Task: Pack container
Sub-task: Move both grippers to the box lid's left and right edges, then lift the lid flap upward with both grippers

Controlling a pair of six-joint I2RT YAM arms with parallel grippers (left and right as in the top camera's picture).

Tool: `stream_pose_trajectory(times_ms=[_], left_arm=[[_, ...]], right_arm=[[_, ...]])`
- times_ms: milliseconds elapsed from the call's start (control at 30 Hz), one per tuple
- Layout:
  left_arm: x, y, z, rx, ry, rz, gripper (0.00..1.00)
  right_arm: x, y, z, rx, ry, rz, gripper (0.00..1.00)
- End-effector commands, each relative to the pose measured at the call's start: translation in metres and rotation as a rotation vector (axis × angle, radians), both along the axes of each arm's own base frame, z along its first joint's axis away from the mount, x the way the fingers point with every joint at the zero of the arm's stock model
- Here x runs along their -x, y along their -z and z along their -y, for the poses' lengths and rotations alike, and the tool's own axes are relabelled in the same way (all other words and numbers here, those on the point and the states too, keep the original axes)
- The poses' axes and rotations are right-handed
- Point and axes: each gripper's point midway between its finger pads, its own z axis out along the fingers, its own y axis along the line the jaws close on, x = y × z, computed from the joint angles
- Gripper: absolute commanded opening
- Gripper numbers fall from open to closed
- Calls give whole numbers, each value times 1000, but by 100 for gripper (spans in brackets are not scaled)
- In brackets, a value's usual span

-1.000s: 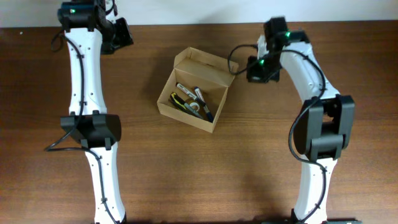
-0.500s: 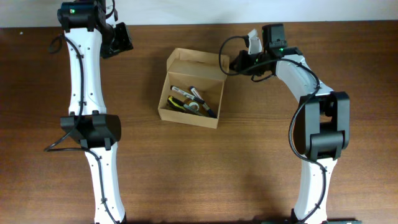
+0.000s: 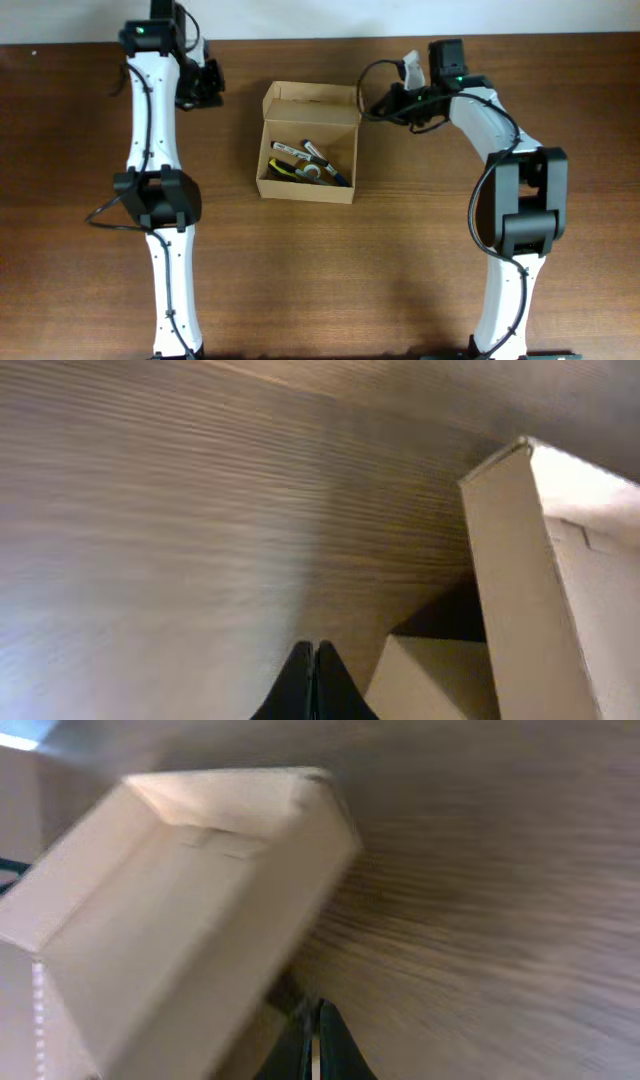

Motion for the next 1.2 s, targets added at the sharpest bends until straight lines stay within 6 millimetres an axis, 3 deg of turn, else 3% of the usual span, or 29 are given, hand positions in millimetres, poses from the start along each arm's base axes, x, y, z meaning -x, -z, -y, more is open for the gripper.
stream_pose_trajectory(times_ms=[0,233,433,500,667,833,933,1167], left_arm=[[-3,16,40,260,85,-8,2],[-11,32,70,448,124,1,2],[-11,51,79,516,121,-30,2],[-9,60,81,517,122,-45,2],[-10,64,87,517,132,-44,2],[-15,63,97,519,134,-25,2],[-20,54,106,571,160,14,2],[-35,43,109,622,168,86,2]], right_arm=[[2,11,18,56,34,-27,4],[8,18,13,93,30,-55,4],[13,34,3,113,16,-84,4],[16,52,0,107,27,-128,4],[15,63,-10,58,12,-140,4],[4,51,-30,-6,-34,-57,4],[-9,34,-47,-76,-78,46,4],[-28,15,-53,-127,-77,151,4]])
